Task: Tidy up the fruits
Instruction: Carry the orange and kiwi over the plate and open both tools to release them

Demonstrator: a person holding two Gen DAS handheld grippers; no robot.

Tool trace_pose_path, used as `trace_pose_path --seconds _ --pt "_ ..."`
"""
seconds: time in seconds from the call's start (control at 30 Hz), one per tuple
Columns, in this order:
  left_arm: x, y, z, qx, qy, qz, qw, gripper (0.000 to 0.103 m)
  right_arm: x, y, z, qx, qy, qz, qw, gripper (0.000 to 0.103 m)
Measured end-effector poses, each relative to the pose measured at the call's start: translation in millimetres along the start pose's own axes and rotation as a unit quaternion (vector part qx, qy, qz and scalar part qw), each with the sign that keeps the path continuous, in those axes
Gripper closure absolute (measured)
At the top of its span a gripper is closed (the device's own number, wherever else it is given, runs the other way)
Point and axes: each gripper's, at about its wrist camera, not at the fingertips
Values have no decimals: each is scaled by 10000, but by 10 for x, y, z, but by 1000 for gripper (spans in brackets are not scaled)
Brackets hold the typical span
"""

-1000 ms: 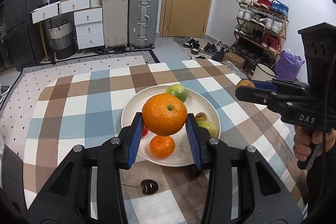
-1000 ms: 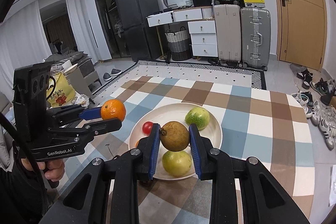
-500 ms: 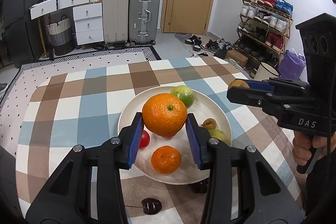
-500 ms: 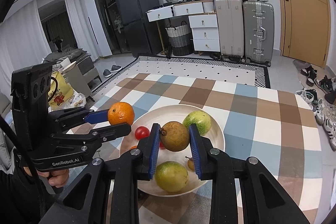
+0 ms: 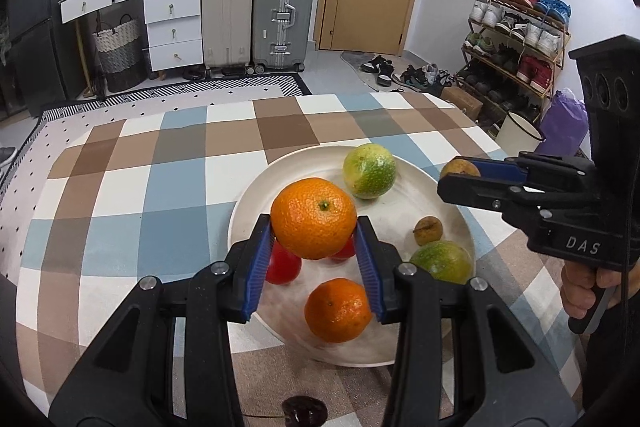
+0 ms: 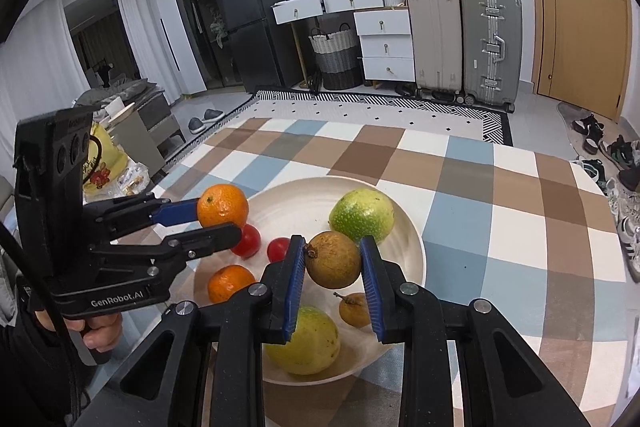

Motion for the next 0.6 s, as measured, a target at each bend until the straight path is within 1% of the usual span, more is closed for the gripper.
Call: trace_pose_path --seconds 0.37,0.6 --pt "11 -69 152 108 118 26 9999 65 -112 -81 221 191 -49 141 9997 75" --pt "-1 -84 184 128 97 57 9999 65 -151 -131 339 311 -55 209 9993 75"
Point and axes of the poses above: each gripper's, at about its wrist camera, not at the fingertips, and z roughly the way its jaws point, x to its left, y to its top, and after that the axes turned 2 degrees about -x, right-handed
